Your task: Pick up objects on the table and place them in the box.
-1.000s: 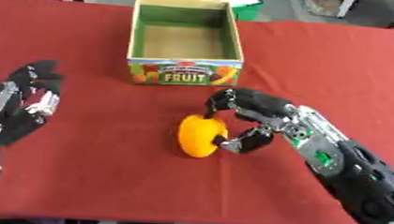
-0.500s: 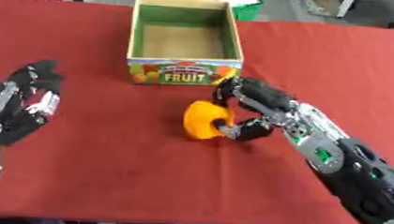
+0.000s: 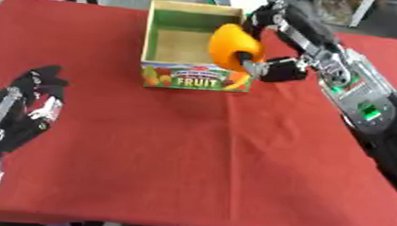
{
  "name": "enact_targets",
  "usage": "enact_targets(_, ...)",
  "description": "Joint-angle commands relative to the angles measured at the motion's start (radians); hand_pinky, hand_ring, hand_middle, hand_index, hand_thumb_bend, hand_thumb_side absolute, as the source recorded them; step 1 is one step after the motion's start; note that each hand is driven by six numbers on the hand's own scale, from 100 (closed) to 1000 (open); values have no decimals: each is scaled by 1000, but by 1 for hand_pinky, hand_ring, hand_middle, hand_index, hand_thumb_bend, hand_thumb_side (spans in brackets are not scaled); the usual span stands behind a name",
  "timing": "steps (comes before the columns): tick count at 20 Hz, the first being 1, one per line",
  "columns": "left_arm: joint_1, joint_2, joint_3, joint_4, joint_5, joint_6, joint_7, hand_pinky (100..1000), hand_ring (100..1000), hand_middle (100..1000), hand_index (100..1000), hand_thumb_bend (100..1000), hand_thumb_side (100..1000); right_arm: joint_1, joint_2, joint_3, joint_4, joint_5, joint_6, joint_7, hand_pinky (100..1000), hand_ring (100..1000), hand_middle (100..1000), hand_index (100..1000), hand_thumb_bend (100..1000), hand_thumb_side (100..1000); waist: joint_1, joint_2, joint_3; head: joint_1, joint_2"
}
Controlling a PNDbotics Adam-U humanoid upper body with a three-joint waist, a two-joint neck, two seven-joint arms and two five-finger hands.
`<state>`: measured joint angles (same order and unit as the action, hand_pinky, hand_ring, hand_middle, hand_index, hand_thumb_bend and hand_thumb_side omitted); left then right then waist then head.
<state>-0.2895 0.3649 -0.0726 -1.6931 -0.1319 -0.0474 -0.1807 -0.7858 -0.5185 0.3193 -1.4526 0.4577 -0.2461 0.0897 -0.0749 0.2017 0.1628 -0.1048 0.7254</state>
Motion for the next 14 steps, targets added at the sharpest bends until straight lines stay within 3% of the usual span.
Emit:
enact_targets(1,-34,-12,-23,-10,11,-4,-26,918,974,881,725,100,566,-49,-41,-58,64,23,6,-38,583,698,345,418,100,100,0,-11,29,-46,-23)
enact_targets(8,-104,-42,-73,-20,31,-11,-76,915,970,878,725,100,553,-103,-26,-125,269,111,-4,-109,591,711,388,469,100,100,-9,-6,145,-150,-42)
enact_targets(14,-141,-56,-98,-30,45,-12,-105,914,968,876,725,100,548,-117,22,-166,475,201,-37,-124,626,764,531,645,100,100,-14,0,210,-214,-48)
